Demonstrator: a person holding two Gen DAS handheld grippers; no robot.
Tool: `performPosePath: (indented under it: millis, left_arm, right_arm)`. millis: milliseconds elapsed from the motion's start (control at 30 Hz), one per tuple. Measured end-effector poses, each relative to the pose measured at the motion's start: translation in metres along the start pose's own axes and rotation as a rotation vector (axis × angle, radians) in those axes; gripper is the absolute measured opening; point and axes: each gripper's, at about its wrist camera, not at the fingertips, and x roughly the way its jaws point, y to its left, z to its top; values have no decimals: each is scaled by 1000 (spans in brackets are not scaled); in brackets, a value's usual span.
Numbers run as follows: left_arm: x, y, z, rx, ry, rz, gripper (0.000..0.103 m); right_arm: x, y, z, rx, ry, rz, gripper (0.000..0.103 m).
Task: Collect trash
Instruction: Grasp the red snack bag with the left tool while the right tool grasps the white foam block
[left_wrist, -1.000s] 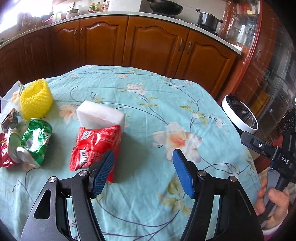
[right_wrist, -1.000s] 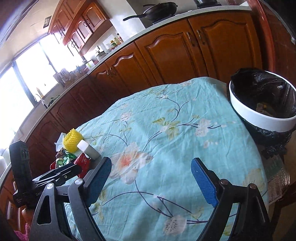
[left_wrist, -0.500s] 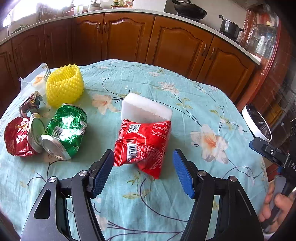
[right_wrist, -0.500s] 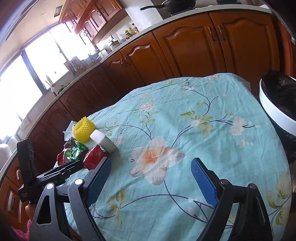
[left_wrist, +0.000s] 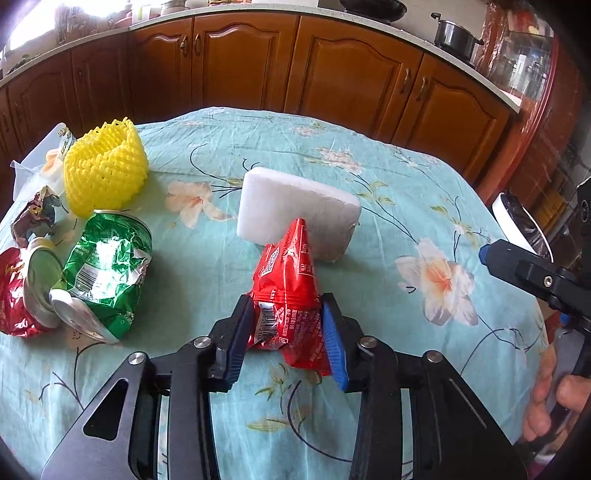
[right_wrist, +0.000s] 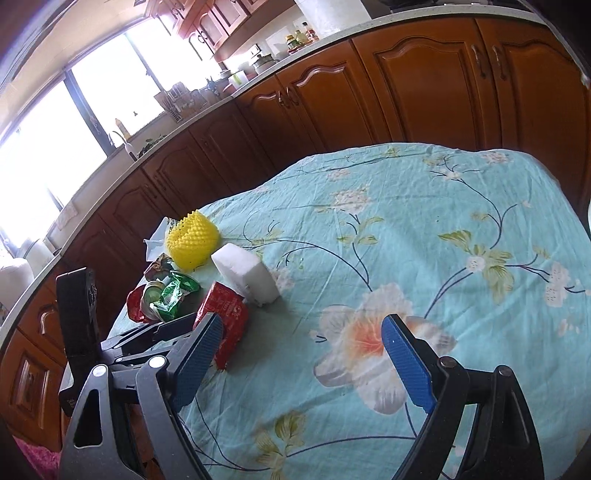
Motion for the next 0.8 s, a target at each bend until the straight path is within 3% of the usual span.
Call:
performPosePath:
  millis: [33, 67, 167, 733, 767, 800]
  left_arm:
    - [-1, 2, 1, -3, -1, -9, 22]
    - [-3, 4, 1, -6, -1, -13, 21]
    - [-9, 13, 3, -25, -7, -22, 20]
    - [-29, 57, 7, -134, -34, -12, 20]
    - [-29, 56, 6, -134, -34, -12, 20]
    - [-29, 56, 6, -135, -32, -13, 20]
  right_arm:
    - [4, 1, 1, -3, 5, 3, 89]
    - [9, 3, 3, -7, 10, 6, 89]
    - [22, 9, 8, -36, 23, 11, 88]
    - [111, 60, 22, -281, 154, 54, 61]
    - [112, 61, 22, -286, 155, 45, 56]
    - [113, 62, 22, -292, 153, 26, 43]
